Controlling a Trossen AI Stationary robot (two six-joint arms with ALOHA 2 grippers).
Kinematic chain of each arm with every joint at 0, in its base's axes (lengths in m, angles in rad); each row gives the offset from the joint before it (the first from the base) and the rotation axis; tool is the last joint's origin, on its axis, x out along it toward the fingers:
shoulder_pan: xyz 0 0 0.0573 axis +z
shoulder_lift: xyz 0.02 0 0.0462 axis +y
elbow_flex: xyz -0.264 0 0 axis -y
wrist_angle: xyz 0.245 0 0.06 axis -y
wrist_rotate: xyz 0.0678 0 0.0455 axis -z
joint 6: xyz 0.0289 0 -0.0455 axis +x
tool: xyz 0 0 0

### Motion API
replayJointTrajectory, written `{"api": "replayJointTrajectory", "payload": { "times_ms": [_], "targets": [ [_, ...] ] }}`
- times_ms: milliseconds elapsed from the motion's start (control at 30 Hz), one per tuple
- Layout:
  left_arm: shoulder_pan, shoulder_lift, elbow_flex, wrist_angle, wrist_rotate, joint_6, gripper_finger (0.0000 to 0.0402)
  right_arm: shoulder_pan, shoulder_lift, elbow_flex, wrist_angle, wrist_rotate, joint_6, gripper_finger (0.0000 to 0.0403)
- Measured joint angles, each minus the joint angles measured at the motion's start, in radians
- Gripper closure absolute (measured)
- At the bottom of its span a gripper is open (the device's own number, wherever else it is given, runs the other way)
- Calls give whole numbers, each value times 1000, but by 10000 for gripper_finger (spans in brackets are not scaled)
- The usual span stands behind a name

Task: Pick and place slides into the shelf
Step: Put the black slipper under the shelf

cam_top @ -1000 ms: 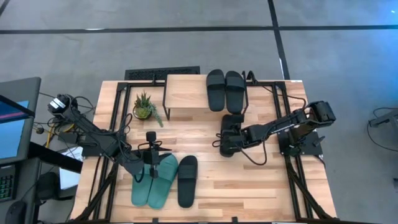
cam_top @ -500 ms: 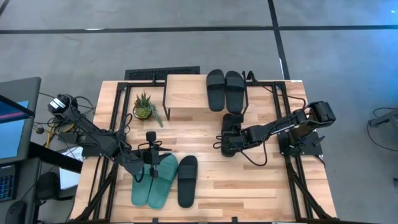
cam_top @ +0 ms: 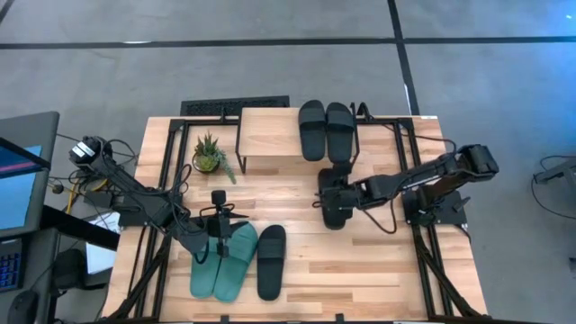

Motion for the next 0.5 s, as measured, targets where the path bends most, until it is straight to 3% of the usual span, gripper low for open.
{"api": "replayJointTrajectory", "payload": {
  "times_ms": [300, 500],
  "targets": [
    [0, 0, 0, 2, -4, 0, 346, -35, 3, -6, -24, 7, 12, 402],
    [0, 0, 0, 2, -8, 2, 346, -58, -3, -74, 57, 18, -1, 402]
  ]
}}
